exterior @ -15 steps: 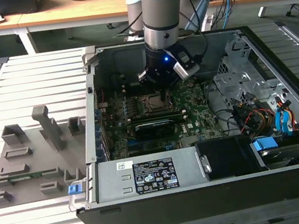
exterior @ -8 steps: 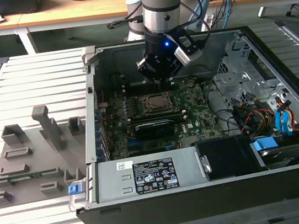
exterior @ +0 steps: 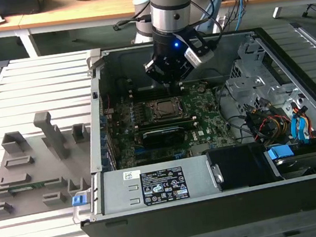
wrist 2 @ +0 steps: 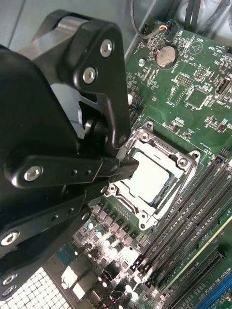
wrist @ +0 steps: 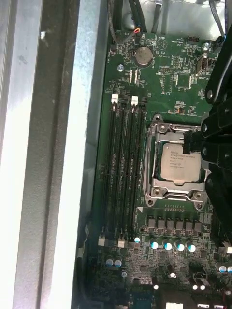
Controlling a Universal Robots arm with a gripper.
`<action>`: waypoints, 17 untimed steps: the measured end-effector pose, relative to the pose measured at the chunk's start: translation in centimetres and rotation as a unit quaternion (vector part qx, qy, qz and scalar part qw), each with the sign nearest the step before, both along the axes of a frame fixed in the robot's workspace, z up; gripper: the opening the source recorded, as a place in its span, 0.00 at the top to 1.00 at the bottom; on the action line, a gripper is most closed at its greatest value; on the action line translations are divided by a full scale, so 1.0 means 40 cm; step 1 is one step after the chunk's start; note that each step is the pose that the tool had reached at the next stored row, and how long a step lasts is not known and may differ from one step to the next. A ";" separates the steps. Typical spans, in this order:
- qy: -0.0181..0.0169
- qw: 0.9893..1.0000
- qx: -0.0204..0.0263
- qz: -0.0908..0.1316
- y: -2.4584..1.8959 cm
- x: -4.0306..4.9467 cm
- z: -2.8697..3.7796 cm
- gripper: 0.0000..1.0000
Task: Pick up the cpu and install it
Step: 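Install the second cpu locking lever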
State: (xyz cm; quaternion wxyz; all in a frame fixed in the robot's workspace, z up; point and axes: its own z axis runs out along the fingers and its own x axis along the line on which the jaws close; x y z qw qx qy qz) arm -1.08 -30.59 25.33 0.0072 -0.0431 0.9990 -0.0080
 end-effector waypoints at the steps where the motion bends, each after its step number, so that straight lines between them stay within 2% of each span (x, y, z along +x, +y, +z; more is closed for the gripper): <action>1: 0.000 1.000 0.000 0.000 0.000 0.000 0.000 0.89; 3: 0.000 1.000 0.000 0.000 -0.003 0.000 0.001 0.89; 6: 0.000 1.000 0.000 0.000 -0.041 0.000 0.000 0.89; 7: 0.000 1.000 0.000 0.000 -0.057 0.000 0.000 0.89; 8: 0.000 1.000 0.000 0.000 -0.083 -0.001 0.000 0.89; 9: 0.000 1.000 0.001 0.000 -0.095 -0.001 0.000 0.89; 10: 0.000 1.000 0.009 0.000 -0.114 -0.001 0.000 0.89; 11: 0.000 1.000 0.013 0.000 -0.129 -0.002 0.000 0.89; 12: 0.000 1.000 0.020 0.000 -0.143 -0.002 -0.001 0.89; 14: 0.000 1.000 0.028 0.000 -0.157 -0.005 -0.003 0.89; 15: 0.000 0.999 0.040 0.000 -0.165 -0.016 -0.004 0.89; 16: 0.000 0.999 0.050 0.000 -0.167 -0.026 -0.006 0.89; 17: 0.000 0.999 0.051 0.000 -0.168 -0.042 -0.016 0.89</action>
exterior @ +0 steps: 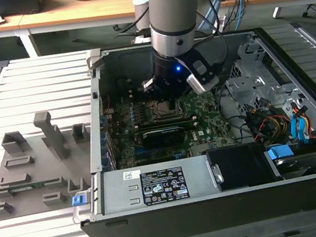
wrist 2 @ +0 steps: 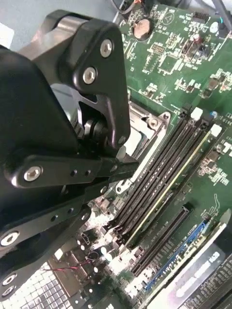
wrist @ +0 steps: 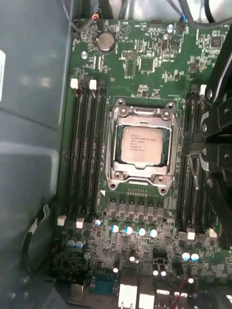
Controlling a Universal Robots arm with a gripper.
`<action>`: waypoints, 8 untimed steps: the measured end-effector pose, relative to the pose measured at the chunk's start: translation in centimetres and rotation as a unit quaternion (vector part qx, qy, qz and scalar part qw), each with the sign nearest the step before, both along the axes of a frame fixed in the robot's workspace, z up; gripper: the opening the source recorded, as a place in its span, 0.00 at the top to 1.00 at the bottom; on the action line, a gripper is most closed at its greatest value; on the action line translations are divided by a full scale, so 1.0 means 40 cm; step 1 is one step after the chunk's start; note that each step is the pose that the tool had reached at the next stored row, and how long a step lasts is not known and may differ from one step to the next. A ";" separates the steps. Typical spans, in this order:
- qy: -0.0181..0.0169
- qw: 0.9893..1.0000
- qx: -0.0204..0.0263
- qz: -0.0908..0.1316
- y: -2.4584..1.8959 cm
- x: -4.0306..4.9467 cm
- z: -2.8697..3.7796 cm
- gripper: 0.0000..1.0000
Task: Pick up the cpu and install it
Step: 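Install the second cpu locking lever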
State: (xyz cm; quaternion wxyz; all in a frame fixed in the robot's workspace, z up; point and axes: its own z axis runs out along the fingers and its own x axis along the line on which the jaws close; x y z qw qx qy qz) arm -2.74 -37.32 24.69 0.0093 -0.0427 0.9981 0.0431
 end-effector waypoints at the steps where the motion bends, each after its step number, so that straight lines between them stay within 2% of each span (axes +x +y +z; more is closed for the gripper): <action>1: 0.000 1.000 0.000 0.000 -0.001 -0.029 -0.022 0.89; 3: 0.000 1.000 0.000 0.000 -0.002 -0.051 -0.043 0.89; 8: 0.000 1.000 0.001 0.000 -0.002 -0.089 -0.068 0.89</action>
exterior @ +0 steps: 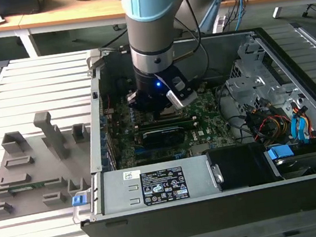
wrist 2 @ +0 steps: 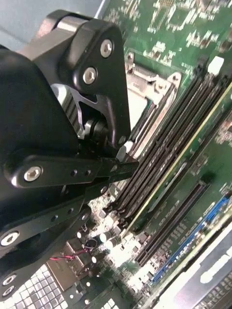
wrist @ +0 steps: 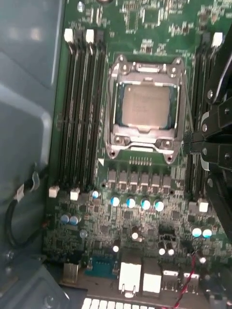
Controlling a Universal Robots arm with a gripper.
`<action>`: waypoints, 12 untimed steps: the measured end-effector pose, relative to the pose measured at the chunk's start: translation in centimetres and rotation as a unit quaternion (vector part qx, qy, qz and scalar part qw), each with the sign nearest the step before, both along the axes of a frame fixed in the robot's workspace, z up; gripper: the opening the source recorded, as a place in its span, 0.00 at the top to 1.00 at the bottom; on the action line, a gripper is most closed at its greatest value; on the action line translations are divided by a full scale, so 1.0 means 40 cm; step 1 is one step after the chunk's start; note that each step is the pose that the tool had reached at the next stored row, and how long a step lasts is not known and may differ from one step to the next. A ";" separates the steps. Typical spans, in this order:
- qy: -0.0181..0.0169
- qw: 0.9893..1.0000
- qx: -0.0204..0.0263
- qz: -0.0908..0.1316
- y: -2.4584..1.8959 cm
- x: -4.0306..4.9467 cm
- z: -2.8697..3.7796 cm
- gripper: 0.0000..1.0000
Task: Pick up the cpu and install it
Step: 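Install the second cpu locking lever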
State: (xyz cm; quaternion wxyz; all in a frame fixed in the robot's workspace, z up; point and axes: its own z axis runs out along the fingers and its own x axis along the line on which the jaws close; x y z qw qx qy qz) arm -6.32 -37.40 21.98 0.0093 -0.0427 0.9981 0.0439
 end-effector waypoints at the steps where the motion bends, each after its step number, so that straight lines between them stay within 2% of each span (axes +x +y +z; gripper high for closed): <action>1: 0.000 1.000 0.001 0.000 0.000 -0.004 -0.002 0.89; 5: 0.000 1.000 0.006 0.000 0.000 -0.020 -0.011 0.89; 7: 0.000 1.000 0.009 0.000 0.000 -0.026 -0.022 0.89; 9: 0.000 1.000 0.011 0.001 0.006 -0.027 -0.028 0.89; 10: 0.000 1.000 0.014 0.003 0.012 -0.027 -0.034 0.89; 12: 0.000 1.000 0.014 0.004 0.013 -0.027 -0.039 0.89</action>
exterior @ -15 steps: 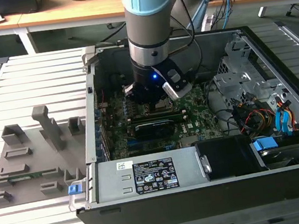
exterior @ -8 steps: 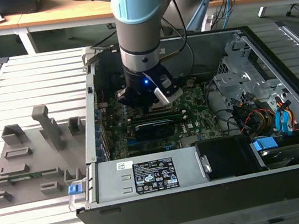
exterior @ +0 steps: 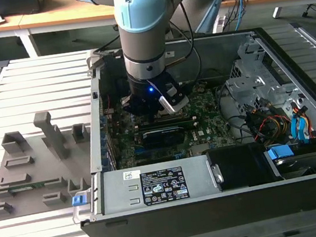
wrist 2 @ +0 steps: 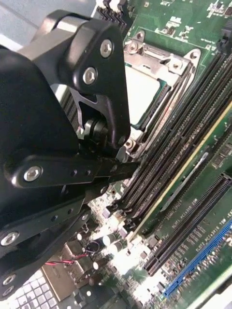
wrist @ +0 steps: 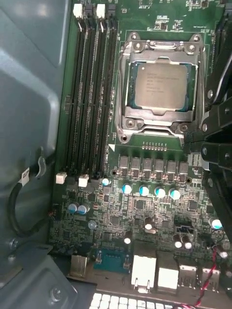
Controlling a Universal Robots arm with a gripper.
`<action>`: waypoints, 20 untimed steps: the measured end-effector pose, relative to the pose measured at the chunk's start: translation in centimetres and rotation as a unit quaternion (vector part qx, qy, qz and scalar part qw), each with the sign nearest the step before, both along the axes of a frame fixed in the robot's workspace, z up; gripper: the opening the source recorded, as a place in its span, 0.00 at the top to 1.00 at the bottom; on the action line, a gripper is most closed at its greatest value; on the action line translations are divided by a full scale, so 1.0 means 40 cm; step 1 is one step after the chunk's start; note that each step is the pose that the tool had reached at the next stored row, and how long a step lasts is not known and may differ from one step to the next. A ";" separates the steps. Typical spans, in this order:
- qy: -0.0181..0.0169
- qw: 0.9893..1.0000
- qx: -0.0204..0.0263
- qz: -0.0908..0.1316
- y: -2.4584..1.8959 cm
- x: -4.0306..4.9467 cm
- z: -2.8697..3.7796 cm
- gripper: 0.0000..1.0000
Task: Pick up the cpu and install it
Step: 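Install the second cpu locking lever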
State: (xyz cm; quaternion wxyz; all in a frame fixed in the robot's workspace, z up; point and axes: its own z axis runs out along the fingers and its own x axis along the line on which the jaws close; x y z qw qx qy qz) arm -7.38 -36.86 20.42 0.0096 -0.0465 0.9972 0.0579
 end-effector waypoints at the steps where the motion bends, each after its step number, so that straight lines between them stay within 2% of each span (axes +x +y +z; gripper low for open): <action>1: 0.000 1.000 0.001 0.001 0.000 -0.001 -0.005 0.89; 3: 0.000 1.000 0.005 0.003 0.001 -0.001 -0.012 0.89; 5: 0.000 1.000 0.006 0.006 0.001 -0.001 -0.012 0.89; 7: -0.002 1.000 0.007 0.007 0.002 -0.003 -0.003 0.89; 10: -0.003 1.000 0.002 0.007 0.002 -0.002 0.020 0.89; 13: -0.003 1.000 -0.009 0.007 0.014 0.018 0.021 0.89; 14: -0.003 1.000 -0.014 0.007 0.018 0.026 0.021 0.89; 15: -0.003 1.000 -0.021 0.007 0.022 0.037 0.021 0.89; 17: -0.002 1.000 -0.028 0.007 0.026 0.049 0.021 0.89; 18: -0.002 0.999 -0.035 0.007 0.032 0.067 0.021 0.89; 20: -0.002 0.999 -0.041 0.007 0.050 0.096 0.021 0.89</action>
